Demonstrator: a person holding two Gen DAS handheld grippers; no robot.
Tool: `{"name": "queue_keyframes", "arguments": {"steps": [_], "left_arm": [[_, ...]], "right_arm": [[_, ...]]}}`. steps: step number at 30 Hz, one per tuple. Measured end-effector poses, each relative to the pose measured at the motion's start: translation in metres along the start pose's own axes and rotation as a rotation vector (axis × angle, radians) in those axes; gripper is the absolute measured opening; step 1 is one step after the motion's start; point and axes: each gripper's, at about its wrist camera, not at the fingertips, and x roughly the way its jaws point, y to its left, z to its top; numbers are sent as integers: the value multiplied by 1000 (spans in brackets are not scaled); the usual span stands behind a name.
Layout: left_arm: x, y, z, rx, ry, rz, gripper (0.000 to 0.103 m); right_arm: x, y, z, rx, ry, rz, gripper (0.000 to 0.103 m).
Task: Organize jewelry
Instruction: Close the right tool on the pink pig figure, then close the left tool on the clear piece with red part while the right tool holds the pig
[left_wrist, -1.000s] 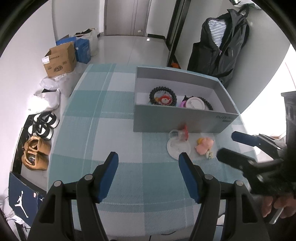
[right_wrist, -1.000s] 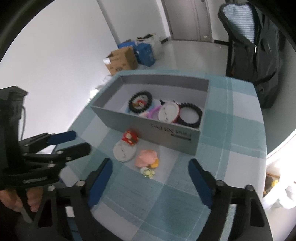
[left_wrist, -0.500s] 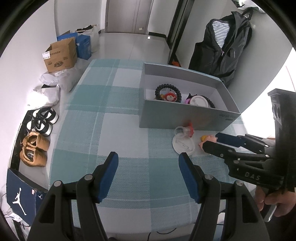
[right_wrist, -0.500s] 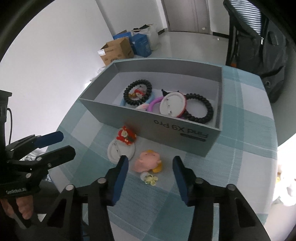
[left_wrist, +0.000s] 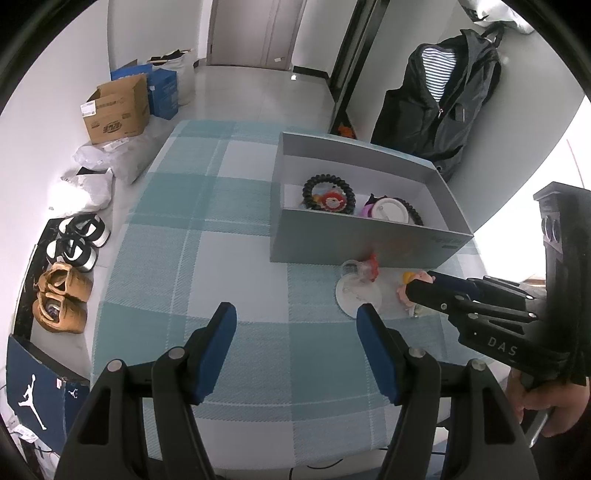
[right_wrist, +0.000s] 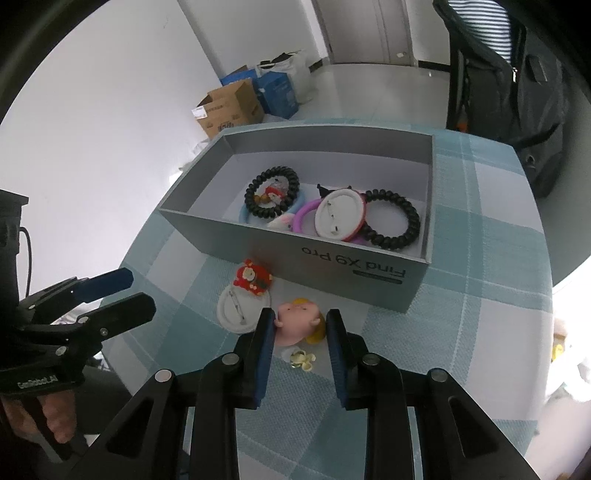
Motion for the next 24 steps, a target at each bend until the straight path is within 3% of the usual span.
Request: {"name": "queue_keyframes", "arguments": {"steps": [12,24], "left_arm": [[9,-11,5,-11,3,16,63],[26,-28,16,2,39,-21,63]], "right_arm": [[-21,-15,-7,31,-32,3,27],[-38,-26,-12,48,-54,20,27]]}}
